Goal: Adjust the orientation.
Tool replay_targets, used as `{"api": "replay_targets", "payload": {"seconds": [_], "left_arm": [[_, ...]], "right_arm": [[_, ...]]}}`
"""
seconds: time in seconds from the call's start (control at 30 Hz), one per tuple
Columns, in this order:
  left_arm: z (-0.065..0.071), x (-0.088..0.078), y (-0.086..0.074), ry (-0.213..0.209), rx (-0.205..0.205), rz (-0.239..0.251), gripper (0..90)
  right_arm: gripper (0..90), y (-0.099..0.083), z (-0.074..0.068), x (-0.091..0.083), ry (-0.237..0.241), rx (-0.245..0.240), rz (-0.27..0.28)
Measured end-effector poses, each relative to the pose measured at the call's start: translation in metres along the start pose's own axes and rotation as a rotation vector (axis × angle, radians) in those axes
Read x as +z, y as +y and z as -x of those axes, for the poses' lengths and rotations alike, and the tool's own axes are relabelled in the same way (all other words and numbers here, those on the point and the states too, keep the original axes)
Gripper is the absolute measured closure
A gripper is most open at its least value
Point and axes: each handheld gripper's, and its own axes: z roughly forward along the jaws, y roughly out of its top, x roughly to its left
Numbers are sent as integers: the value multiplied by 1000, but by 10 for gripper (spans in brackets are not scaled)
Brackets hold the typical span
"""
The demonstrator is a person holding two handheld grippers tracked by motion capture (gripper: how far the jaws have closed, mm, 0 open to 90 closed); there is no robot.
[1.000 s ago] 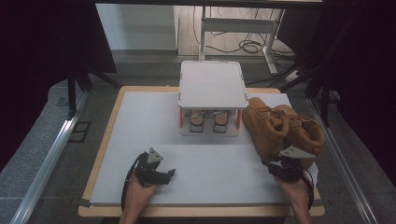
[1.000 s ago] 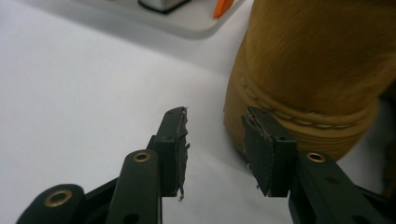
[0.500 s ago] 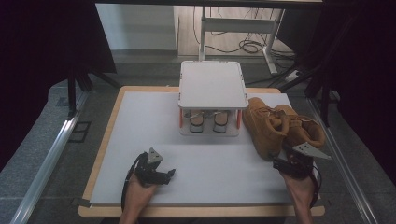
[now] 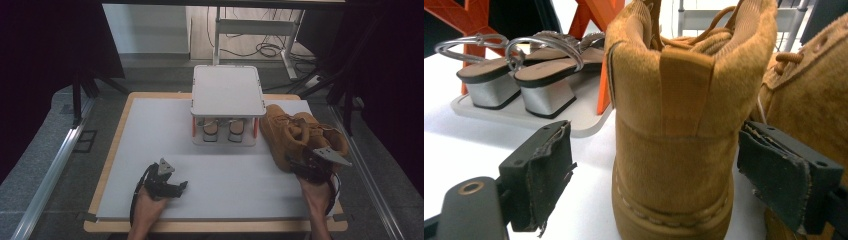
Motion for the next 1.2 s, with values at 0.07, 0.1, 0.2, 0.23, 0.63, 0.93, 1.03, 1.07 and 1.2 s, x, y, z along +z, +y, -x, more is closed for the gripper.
{"api": "replay_targets", "payload": {"seconds": [0.07, 0.1, 0.2, 0.23, 0.63, 0.93, 1.03, 1.07, 1.2], "left_arm": [[0, 0, 0, 0, 0, 0, 139], [0, 0, 0, 0, 0, 0, 139], [0, 0, 0, 0, 0, 0, 139], [0, 0, 0, 0, 0, 0, 139], [0, 0, 0, 0, -1, 0, 139], [0, 0, 0, 0, -1, 0, 139], [0, 0, 0, 0, -1, 0, 139], [0, 0, 0, 0, -1, 0, 139], [0, 0, 0, 1, -1, 0, 139]], "right_arm": [[145, 2, -1, 3, -19, -9, 7], [143, 3, -1, 4, -24, -7, 8], [138, 6, -1, 9, -48, -9, 10], [138, 7, -1, 11, -57, -11, 10], [126, 13, -5, 29, -129, -7, 20], [113, 18, -6, 38, -144, 7, 6], [106, 20, -8, 43, -156, -10, -9], [106, 21, -9, 44, -164, -14, -17], [110, 23, -11, 50, -193, -21, -30]]}}
